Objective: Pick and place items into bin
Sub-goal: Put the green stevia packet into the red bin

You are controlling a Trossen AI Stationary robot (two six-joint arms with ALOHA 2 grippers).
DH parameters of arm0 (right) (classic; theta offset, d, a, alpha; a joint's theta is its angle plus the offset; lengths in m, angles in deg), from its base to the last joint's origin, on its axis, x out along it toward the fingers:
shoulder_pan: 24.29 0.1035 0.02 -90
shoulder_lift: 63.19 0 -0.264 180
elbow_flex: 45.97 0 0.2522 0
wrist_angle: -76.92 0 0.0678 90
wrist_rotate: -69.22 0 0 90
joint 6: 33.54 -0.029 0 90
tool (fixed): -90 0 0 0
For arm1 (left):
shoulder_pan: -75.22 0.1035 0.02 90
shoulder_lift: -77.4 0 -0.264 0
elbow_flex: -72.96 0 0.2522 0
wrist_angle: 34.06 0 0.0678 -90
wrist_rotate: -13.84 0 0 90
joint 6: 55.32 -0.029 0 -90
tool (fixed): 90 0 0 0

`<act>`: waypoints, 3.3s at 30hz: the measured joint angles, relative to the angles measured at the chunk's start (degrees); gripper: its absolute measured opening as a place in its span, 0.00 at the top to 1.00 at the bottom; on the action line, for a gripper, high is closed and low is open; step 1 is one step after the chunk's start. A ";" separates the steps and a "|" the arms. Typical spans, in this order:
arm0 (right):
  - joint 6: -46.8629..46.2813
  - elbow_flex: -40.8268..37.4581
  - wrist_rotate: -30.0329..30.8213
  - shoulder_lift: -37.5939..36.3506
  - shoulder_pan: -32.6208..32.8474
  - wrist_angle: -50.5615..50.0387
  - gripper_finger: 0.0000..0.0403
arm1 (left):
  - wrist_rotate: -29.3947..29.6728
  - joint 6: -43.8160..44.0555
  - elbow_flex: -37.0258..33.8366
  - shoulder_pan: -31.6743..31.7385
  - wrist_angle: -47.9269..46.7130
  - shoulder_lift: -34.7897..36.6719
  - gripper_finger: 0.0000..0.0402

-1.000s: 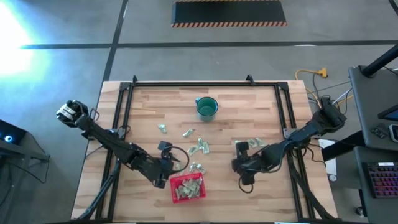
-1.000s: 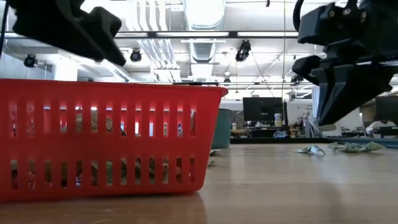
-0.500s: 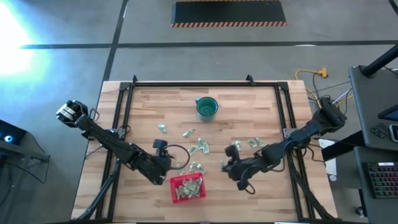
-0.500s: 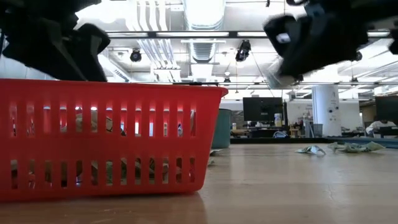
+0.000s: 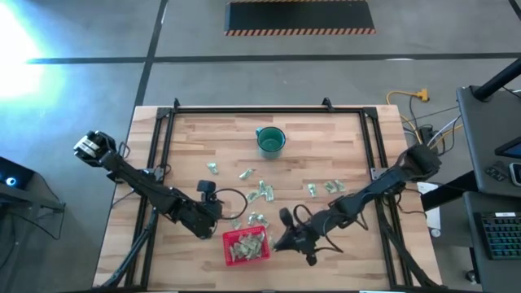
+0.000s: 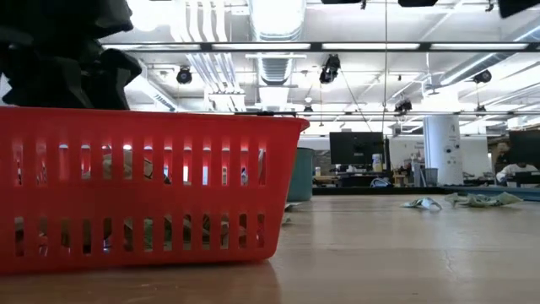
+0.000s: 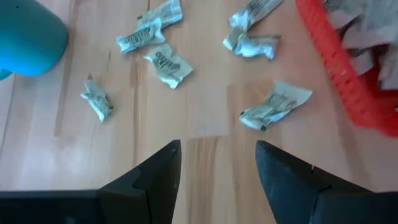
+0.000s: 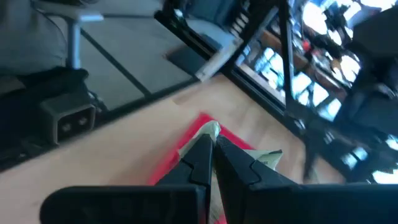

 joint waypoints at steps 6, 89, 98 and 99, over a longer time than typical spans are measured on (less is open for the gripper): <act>-1.11 1.51 -1.61 4.88 -2.03 4.40 0.98 | 2.65 0.00 -2.03 0.07 -0.04 0.00 0.53; -45.28 13.74 31.84 -8.01 5.94 -76.62 0.80 | -11.92 37.17 -9.59 -0.11 -20.97 3.74 0.99; -69.33 11.48 37.04 -8.27 5.91 -96.12 0.85 | -9.72 19.52 -6.78 -0.13 -7.14 4.84 1.00; -69.96 10.79 37.04 -8.27 5.91 -96.15 0.85 | -9.72 16.97 -6.25 -0.13 -5.19 4.87 1.00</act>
